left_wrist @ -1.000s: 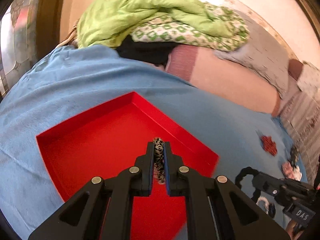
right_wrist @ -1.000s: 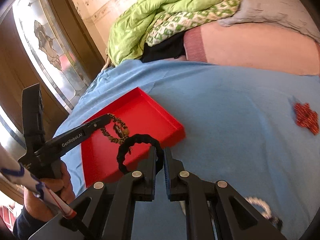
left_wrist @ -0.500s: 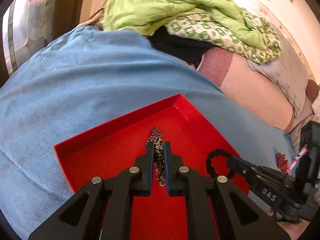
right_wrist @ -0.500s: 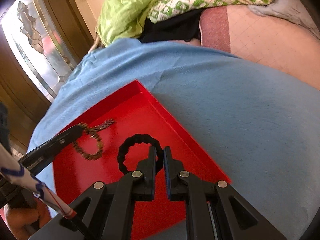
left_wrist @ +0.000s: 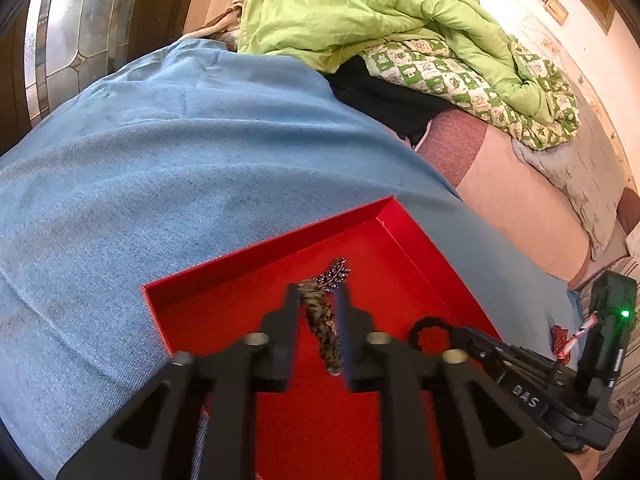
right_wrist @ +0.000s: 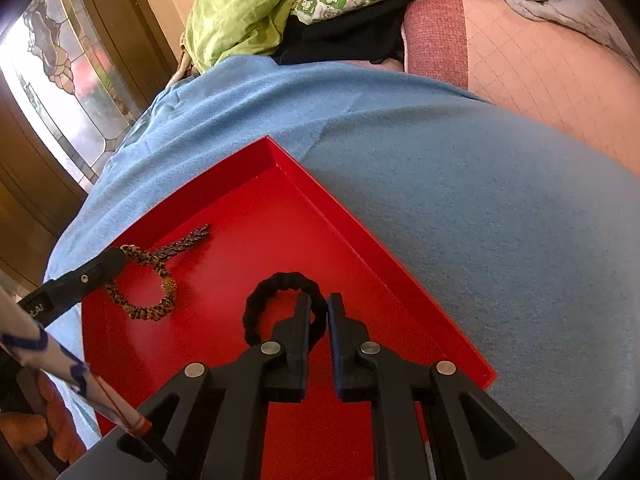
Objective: Organize jewelry
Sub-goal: 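Carry both items to the red tray and open both tools to drop them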
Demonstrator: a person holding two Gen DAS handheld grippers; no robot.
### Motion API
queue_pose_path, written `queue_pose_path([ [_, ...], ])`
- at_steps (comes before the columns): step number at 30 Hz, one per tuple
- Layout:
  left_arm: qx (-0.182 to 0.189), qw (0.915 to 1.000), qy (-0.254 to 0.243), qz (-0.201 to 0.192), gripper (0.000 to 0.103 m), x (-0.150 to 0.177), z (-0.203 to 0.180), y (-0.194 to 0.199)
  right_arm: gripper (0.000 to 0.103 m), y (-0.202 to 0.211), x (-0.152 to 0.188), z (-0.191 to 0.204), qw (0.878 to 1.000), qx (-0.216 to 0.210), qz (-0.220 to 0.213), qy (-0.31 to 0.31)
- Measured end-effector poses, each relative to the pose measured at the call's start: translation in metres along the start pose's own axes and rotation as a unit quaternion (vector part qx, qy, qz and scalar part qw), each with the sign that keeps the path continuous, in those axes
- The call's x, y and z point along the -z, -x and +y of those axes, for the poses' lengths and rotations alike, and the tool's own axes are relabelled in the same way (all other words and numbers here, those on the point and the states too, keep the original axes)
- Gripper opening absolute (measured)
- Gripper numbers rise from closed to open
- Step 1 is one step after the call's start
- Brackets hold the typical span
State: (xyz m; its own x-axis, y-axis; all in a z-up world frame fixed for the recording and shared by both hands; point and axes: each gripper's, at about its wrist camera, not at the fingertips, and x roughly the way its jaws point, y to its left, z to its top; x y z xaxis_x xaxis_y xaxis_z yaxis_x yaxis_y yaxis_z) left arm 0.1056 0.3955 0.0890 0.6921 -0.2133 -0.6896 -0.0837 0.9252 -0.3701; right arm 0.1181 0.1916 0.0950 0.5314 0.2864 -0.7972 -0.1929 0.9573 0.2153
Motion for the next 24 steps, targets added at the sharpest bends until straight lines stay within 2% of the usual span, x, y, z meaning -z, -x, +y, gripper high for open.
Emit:
queue_pose_path([
  [1,-0.002,1.0,0.001,-0.004,0.037,0.0,0.001,0.002,0.025,0.002,0.0,0.0,1.0,-0.001,-0.004,0.001],
  [2,-0.003,1.0,0.001,-0.007,0.037,0.0,0.001,0.003,0.027,0.004,0.0,0.001,1.0,0.0,-0.007,0.003],
  [10,0.006,0.9997,0.01,-0.023,0.037,-0.007,-0.003,0.015,0.027,0.034,0.005,-0.001,0.999,-0.03,-0.033,-0.005],
  [17,0.023,0.9988,-0.029,-0.034,0.038,-0.003,-0.038,0.025,0.027,0.084,0.022,-0.018,0.996,-0.06,-0.064,-0.017],
  [24,0.044,0.9947,-0.088,-0.029,0.04,0.012,-0.089,0.028,0.027,0.138,0.063,-0.062,0.996,-0.049,-0.078,-0.024],
])
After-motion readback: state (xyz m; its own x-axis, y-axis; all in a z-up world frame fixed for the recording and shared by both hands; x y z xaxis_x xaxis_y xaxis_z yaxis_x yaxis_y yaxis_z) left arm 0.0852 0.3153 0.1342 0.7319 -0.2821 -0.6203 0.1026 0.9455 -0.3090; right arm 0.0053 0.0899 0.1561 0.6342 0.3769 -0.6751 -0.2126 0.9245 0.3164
